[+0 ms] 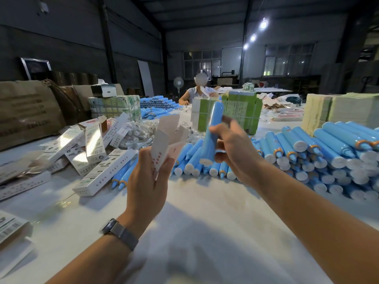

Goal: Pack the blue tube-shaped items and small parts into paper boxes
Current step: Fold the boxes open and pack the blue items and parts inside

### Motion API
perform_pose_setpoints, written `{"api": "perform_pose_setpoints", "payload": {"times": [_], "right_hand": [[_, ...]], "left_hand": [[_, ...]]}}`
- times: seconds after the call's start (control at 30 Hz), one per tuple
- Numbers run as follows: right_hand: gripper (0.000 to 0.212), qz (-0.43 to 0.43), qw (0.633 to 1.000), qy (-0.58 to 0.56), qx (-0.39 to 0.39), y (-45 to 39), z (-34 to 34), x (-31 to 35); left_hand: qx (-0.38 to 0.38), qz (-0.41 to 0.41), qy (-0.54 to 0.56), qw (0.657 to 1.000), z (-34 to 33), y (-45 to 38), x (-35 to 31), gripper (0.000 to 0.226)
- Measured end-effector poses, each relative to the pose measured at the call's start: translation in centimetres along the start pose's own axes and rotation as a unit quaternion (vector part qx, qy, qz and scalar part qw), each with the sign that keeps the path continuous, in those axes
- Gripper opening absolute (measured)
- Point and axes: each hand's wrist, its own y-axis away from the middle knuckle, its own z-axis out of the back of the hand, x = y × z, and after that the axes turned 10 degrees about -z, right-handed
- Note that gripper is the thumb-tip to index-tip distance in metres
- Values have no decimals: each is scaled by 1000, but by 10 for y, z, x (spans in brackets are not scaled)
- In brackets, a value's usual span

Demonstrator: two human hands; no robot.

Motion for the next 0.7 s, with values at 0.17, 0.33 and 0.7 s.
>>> {"api": "perform_pose_setpoints", "payload": {"times": [0.17, 0.33, 0.7], "right_hand": [[42, 94, 989, -110, 1, 9, -6, 17], [82, 220, 972, -87, 11, 17, -5, 25], [92, 347, 928, 137, -14, 17, -6, 17]], "left_hand": [[19, -4, -16, 1000, 0, 2, 1, 21], [61, -22, -17, 998, -3, 3, 0, 29], [77, -28, -3, 997, -1, 3, -2, 28]]}}
